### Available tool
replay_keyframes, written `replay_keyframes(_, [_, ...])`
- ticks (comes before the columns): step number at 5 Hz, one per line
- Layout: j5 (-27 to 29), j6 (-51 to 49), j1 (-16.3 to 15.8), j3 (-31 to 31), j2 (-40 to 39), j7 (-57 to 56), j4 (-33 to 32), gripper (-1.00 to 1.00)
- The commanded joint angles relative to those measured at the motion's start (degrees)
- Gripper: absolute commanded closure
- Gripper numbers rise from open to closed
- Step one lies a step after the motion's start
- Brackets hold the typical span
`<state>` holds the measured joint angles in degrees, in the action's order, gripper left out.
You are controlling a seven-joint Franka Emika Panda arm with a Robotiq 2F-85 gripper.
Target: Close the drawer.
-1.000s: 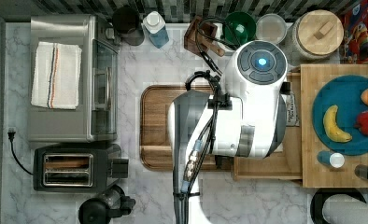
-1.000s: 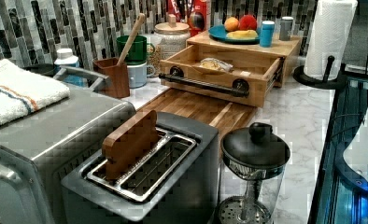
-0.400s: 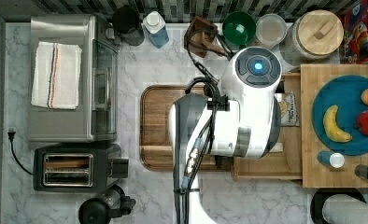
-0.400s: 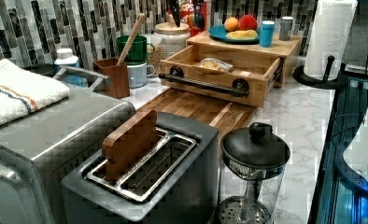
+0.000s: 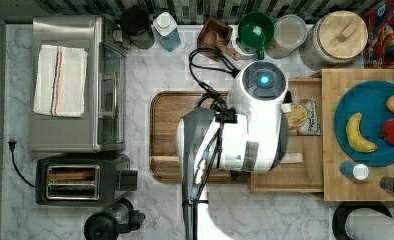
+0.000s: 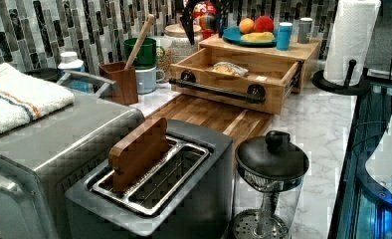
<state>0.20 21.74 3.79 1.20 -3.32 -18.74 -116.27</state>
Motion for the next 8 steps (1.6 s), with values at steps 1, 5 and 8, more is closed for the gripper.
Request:
replay_keyframes(1, [-0.7, 0.5, -4.9, -5.4, -0.6, -8.7, -1.8, 1.0])
replay_keyframes(5, [-8.1, 17.2, -1.2, -4.1, -7.8, -26.5, -10.9, 1.0])
replay_keyframes(8, [-12.5, 21.2, 0.6, -3.7, -8.1, -28.4, -12.3, 1.0])
